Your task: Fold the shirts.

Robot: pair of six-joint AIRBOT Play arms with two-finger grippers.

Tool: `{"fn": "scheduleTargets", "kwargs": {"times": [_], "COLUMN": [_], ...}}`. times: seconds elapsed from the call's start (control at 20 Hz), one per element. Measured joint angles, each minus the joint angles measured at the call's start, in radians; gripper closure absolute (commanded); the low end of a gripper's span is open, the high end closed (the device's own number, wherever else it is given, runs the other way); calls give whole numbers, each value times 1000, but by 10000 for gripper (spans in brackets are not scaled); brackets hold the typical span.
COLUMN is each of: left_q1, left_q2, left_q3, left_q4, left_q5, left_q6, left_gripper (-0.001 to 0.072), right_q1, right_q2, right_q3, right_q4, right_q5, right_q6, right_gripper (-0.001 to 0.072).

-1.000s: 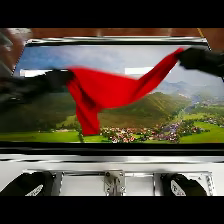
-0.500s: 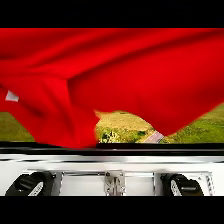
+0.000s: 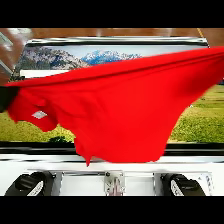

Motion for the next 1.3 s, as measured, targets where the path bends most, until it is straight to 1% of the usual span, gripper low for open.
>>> {"fn": "scheduleTargets", "kwargs": {"times": [0.15,0.35,0.55,0.7,0.75,0.8,0.85,0.9,0.95,1.05,1.1,1.15,1.2,1.25,1.3], "left_q1": [0,0,-2,-12,-15,-19,-23,-24,-23,14,48,90,140,195,242], "left_q2": [-101,-296,-501,-632,-666,-695,-715,-729,-736,-737,-734,-730,-726,-723,-721], "left_q3": [-86,-129,-141,-144,-145,-145,-145,-145,-143,-127,-114,-100,-89,-84,-86], "left_q4": [4,1,-17,-61,-84,-116,-151,-183,-208,-236,-245,-249,-245,-234,-224], "left_q5": [93,288,510,599,613,628,633,642,641,594,530,451,355,246,151], "left_q6": [-7,-11,-12,-13,-13,-13,-13,-13,-13,6,29,53,80,108,134], "left_gripper": [665,665,665,664,662,590,308,89,69,74,90,194,244,243,233], "right_q1": [0,0,-1,-1,-1,-1,-1,-1,-1,-8,-19,-33,-51,-74,-104], "right_q2": [-199,-443,-617,-711,-739,-762,-782,-796,-803,-797,-784,-769,-755,-744,-736], "right_q3": [0,0,0,0,0,0,0,0,0,0,0,1,2,1,-3], "right_q4": [-42,-64,-21,21,44,71,100,134,158,200,206,204,192,171,145], "right_q5": [13,-99,-237,-264,-263,-254,-245,-242,-238,-224,-205,-185,-148,-101,-51], "right_q6": [16,116,190,233,244,251,254,259,258,243,223,201,183,166,150], "right_gripper": [654,655,654,653,636,456,161,73,74,74,74,75,75,78,151]}}
